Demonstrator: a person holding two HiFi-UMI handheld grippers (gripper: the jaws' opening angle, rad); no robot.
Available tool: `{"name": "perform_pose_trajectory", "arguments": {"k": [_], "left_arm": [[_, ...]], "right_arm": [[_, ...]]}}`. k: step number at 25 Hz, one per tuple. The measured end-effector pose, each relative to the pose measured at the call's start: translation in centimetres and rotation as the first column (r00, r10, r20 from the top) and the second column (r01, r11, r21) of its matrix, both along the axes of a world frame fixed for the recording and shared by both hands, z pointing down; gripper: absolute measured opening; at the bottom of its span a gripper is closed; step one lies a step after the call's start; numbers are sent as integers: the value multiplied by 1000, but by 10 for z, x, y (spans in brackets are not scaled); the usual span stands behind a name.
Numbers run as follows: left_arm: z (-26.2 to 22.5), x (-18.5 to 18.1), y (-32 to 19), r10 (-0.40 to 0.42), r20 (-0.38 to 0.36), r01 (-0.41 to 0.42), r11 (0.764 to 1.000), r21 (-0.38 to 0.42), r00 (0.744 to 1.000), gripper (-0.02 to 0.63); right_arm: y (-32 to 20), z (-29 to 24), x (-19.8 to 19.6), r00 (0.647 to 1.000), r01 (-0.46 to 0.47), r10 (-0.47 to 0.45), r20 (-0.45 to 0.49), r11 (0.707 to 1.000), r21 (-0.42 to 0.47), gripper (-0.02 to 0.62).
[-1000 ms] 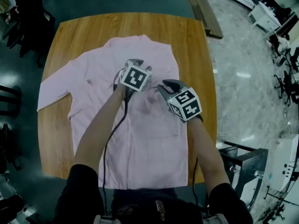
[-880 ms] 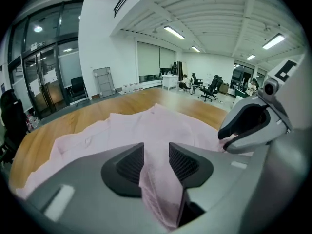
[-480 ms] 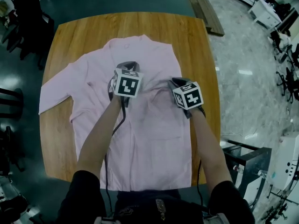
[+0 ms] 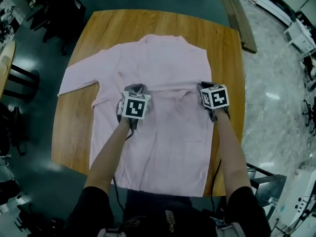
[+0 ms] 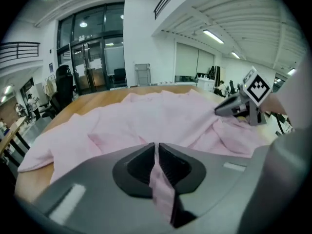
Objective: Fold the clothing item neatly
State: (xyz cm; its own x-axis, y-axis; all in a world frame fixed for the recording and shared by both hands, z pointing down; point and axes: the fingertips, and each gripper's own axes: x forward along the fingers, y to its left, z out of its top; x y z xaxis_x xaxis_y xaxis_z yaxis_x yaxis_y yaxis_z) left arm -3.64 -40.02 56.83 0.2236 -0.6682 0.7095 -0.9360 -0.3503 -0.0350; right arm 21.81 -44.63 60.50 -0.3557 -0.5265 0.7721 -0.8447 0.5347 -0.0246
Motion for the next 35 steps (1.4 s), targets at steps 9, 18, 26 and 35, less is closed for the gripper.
{"name": "perform_pose_trajectory", "arguments": {"k": [9,18,26,35], "left_arm": [[-17,-22,25,28,26,-28,999,-18,999,37],[-26,-12,-68,198,122,-203,979,25,973,143],[25,-7,-96,313,142,-301,949,-99,939,121],[-7,-46,-78,239,94,-236,971,-42,966,25]], "right_arm": [[4,-5,-3,999,27,-27,-45,1000,-1,69],[15,-38,-21,1000,12,-12,-9,997,82,69],[20,-47,-50,1000,-17,14,22,994,112,69],[48,-36,-69,997,-76,78,-25,995,67,69]]}}
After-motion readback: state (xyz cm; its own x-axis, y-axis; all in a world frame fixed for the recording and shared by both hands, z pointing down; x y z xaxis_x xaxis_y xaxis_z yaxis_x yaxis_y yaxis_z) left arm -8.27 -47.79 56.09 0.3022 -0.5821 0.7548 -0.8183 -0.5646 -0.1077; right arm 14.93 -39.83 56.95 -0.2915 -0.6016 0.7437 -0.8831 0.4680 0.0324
